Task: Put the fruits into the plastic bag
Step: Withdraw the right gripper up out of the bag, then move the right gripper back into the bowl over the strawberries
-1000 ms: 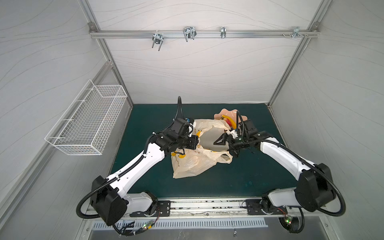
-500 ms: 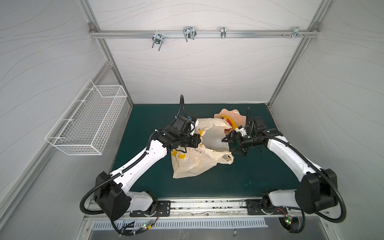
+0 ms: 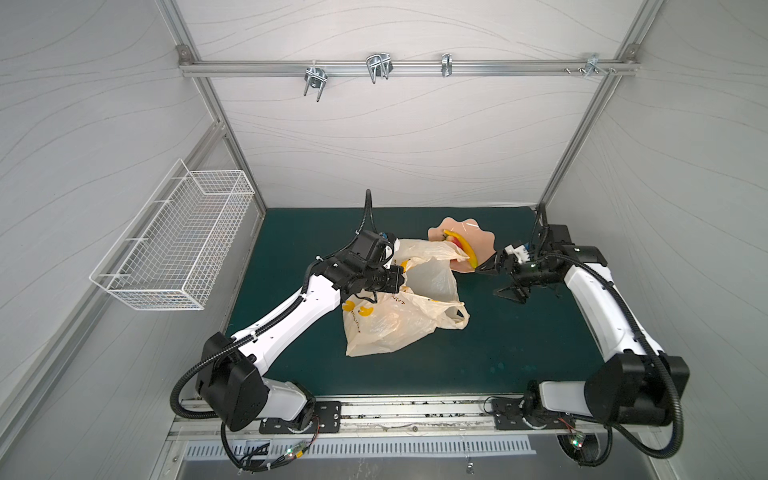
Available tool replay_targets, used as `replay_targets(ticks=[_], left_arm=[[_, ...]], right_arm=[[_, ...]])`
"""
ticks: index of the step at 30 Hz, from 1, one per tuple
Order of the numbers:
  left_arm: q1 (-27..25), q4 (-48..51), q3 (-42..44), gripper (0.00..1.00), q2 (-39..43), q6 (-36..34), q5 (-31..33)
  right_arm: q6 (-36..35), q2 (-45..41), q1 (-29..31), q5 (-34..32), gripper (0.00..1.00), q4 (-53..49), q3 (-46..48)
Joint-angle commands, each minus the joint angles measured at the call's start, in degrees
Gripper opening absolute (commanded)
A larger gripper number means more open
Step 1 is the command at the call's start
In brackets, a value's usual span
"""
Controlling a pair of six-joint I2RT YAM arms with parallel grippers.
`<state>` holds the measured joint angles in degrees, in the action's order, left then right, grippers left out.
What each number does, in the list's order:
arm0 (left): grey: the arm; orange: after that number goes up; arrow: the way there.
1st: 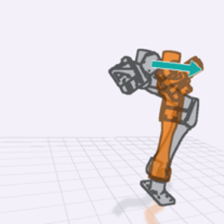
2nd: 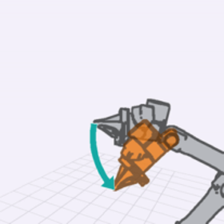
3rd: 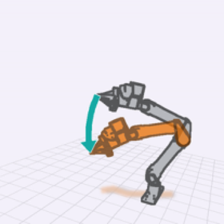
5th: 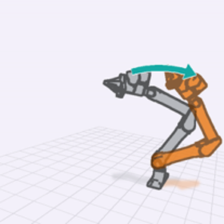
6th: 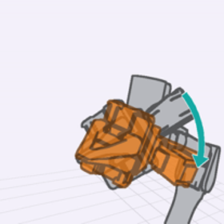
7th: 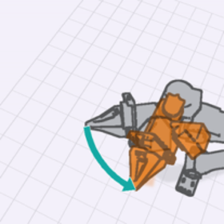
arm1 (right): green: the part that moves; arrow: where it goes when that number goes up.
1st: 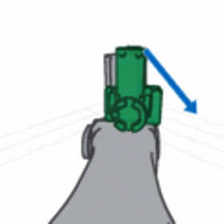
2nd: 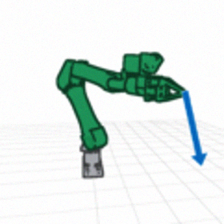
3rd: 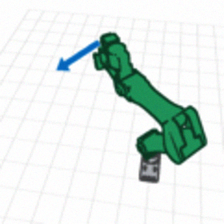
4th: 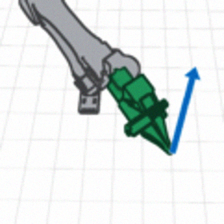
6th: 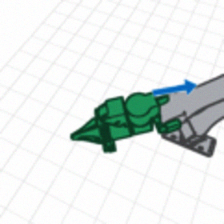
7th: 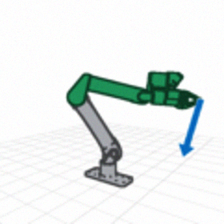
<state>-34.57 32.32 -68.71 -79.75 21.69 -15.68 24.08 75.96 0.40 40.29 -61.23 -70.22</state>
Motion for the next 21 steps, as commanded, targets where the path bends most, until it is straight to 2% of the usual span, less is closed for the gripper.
replay_targets(ticks=[1,11,21], left_arm=[[0.44,-2.15,-3.1,0.0,-1.15,0.11,-0.75],[0.96,-1.77,-1.94,0.0,0.52,-0.27,-0.64],[1.09,-1.93,0.68,0.0,4.63,0.19,-0.57]], right_arm=[[-5.01,-0.37,-1.18,-3.96,0.99,-6.03,-1.94],[-6.23,-0.82,-3.09,-8.18,0.99,-6.93,-3.16],[-5.64,1.66,-4.36,-7.88,0.99,-3.8,-4.92]])
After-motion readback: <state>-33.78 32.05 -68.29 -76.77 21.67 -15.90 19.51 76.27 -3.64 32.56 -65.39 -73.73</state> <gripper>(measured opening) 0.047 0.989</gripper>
